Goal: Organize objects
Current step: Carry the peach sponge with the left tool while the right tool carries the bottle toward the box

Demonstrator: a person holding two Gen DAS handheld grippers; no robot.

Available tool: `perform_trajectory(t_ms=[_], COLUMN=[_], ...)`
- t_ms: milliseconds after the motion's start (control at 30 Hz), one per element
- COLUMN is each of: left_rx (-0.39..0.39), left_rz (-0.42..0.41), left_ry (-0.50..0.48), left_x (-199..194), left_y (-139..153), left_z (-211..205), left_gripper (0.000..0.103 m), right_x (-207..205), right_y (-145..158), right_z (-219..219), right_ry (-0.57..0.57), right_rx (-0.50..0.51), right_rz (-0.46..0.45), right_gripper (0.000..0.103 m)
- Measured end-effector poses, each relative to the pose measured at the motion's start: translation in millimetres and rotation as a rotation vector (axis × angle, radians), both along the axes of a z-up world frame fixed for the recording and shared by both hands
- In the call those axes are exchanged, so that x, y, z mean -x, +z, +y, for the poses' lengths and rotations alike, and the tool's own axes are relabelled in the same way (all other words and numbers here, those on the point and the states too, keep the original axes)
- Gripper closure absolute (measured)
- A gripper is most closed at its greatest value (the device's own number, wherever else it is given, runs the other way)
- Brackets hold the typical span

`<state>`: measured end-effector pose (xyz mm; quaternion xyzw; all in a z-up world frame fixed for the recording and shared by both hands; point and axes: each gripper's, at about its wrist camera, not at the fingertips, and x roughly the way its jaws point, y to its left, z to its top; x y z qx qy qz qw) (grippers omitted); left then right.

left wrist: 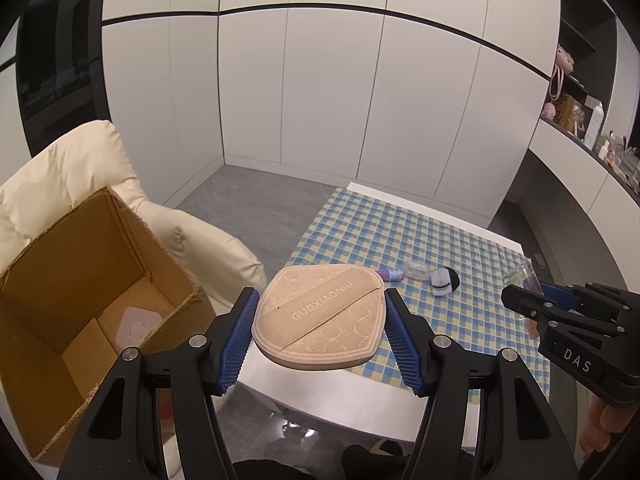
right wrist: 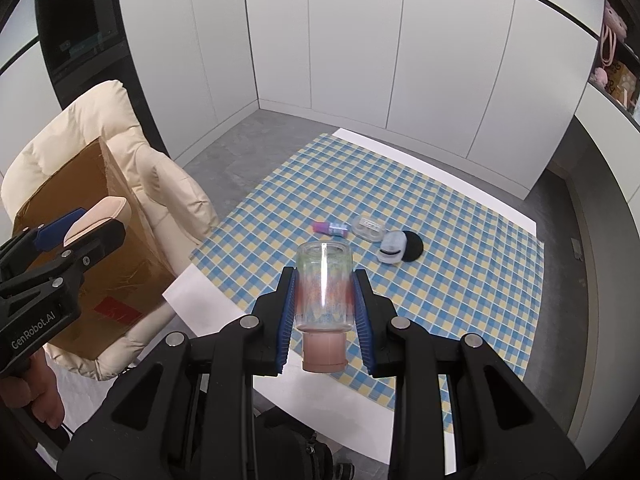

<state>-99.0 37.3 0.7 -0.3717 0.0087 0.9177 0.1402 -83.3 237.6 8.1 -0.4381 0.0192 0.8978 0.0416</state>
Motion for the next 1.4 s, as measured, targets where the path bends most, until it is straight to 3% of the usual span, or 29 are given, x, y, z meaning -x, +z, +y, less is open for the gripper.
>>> perform_trajectory(t_ms=[1400], left_rx=[-0.008], left_rz=[-0.006], left_ry=[0.151], left_x=[-1.8], left_y=[-0.6], left_z=[-71.8], left_gripper=[0.04], right_x=[26.9], right_y=[12.9], right_z=[-78.3], right_ry=[0.131], right_rx=[-0.006], right_rz=[0.085], right_gripper=[0.074])
